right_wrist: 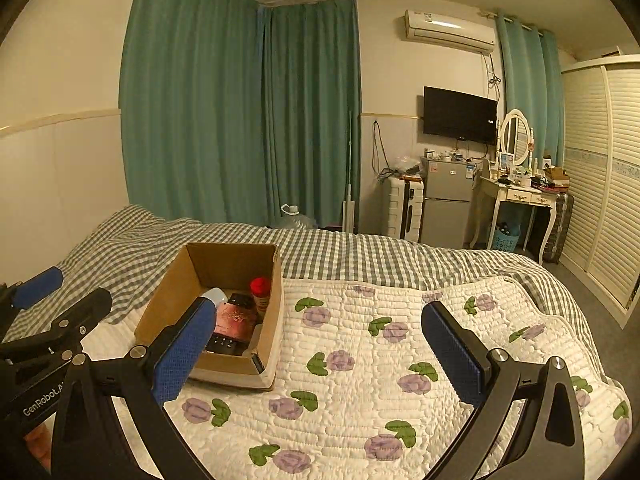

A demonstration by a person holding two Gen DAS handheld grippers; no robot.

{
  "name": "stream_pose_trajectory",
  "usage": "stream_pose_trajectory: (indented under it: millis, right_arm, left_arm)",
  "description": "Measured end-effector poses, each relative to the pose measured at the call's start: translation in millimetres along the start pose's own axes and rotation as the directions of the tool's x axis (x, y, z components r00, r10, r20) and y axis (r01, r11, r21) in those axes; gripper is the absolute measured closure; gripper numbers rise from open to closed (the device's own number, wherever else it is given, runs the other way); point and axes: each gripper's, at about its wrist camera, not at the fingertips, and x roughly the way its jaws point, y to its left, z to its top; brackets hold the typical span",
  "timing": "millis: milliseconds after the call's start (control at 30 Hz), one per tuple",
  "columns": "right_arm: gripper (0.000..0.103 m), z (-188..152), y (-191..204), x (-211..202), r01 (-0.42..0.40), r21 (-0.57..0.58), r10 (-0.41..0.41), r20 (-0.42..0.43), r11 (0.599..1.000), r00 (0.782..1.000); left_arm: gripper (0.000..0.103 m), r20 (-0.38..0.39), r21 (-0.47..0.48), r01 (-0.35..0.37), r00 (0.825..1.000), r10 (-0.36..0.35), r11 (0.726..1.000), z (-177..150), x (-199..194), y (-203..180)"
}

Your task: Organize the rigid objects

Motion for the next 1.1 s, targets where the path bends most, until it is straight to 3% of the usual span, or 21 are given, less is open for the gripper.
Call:
stream_pose_trajectory:
  millis: [1100]
  right_arm:
    - [0.0, -5.7, 4.3, 7.2, 0.007, 0.007, -0.007, -0.043, 1.0, 0.999]
  left_arm:
    - [0.028, -0.022, -0.008, -0.004, 1.0, 0.004, 1.0, -5.8, 1.9, 3.3]
